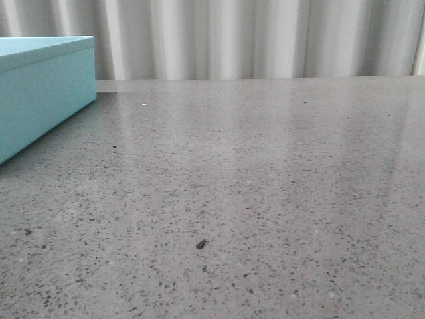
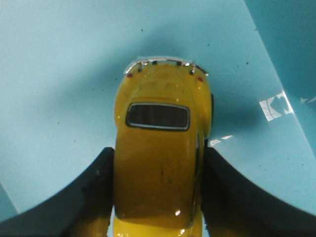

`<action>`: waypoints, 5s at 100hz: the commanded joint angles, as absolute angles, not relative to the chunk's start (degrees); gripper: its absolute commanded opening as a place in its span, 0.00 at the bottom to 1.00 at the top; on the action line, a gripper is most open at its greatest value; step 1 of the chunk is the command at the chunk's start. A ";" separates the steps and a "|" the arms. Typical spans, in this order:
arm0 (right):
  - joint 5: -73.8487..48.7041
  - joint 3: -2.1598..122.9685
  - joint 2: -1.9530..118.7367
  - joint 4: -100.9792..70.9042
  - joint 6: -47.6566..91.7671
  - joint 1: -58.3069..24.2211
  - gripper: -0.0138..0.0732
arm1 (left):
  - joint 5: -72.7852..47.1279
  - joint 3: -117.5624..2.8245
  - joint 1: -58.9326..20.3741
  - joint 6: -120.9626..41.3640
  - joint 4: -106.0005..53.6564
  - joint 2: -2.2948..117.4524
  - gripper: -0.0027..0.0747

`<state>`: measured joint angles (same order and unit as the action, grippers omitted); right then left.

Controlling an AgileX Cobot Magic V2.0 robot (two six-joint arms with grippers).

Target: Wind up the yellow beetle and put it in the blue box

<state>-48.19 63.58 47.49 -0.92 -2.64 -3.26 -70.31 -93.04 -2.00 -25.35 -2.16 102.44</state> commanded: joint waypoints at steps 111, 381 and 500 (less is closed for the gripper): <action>-43.85 64.92 47.15 -0.79 -1.89 -3.38 0.09 | -72.75 -95.75 -1.98 -26.76 -6.18 102.76 0.58; -0.80 9.52 7.35 15.01 -3.02 -3.28 0.09 | -6.27 -16.37 -1.93 -26.08 -22.99 9.21 0.01; -0.91 9.52 7.35 15.01 -3.02 -3.28 0.09 | -8.62 1.51 -1.84 1.64 -3.30 -2.08 0.01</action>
<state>-4.84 8.02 6.70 14.44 -3.09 -3.26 -8.64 0.00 -2.00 0.00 -4.50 -0.22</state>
